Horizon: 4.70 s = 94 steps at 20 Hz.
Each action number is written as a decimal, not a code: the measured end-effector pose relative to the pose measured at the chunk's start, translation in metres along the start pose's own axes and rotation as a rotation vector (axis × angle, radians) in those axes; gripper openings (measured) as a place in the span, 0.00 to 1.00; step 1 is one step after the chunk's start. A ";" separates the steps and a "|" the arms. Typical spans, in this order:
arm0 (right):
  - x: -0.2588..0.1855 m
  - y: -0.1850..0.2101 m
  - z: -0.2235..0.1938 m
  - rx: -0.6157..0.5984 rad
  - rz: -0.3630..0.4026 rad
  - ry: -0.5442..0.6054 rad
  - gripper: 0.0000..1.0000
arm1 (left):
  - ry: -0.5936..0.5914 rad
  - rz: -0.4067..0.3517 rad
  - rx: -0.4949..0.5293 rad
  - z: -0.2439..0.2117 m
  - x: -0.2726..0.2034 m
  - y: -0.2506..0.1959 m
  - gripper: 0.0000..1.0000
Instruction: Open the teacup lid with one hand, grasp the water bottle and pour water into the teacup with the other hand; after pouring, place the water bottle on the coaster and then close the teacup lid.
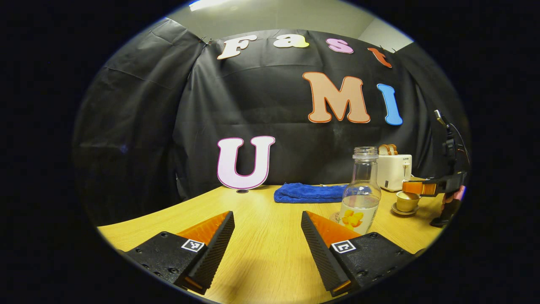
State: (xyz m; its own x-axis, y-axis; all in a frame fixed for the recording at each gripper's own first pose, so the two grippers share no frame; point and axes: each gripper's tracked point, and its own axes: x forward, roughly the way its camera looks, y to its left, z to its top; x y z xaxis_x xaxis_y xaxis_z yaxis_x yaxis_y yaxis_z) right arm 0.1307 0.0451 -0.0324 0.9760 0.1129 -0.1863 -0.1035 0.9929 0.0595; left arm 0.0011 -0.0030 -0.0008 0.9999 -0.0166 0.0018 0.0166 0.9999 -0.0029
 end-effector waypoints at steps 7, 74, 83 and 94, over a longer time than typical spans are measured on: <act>-0.005 0.002 0.003 -0.045 -0.020 -0.022 0.27 | 0.000 -0.004 -0.001 0.000 0.000 0.000 0.93; -0.141 -0.085 0.015 -0.047 -0.171 -0.197 0.27 | 0.184 -0.342 0.254 -0.032 0.062 -0.162 0.66; -0.145 -0.116 0.016 -0.042 -0.253 -0.203 0.27 | 0.158 -0.286 0.765 -0.025 0.082 -0.177 0.66; -0.149 -0.126 0.016 -0.040 -0.275 -0.200 0.27 | 0.197 -0.289 1.225 -0.037 0.108 -0.193 0.66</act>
State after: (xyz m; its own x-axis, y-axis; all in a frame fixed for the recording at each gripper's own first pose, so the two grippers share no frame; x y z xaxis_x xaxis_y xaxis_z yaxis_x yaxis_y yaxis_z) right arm 0.0019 -0.0976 0.0036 0.9863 -0.1648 0.0059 0.1649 0.9863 -0.0056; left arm 0.1056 -0.1977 -0.0371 0.9453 -0.1280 -0.3002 0.3256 0.3070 0.8943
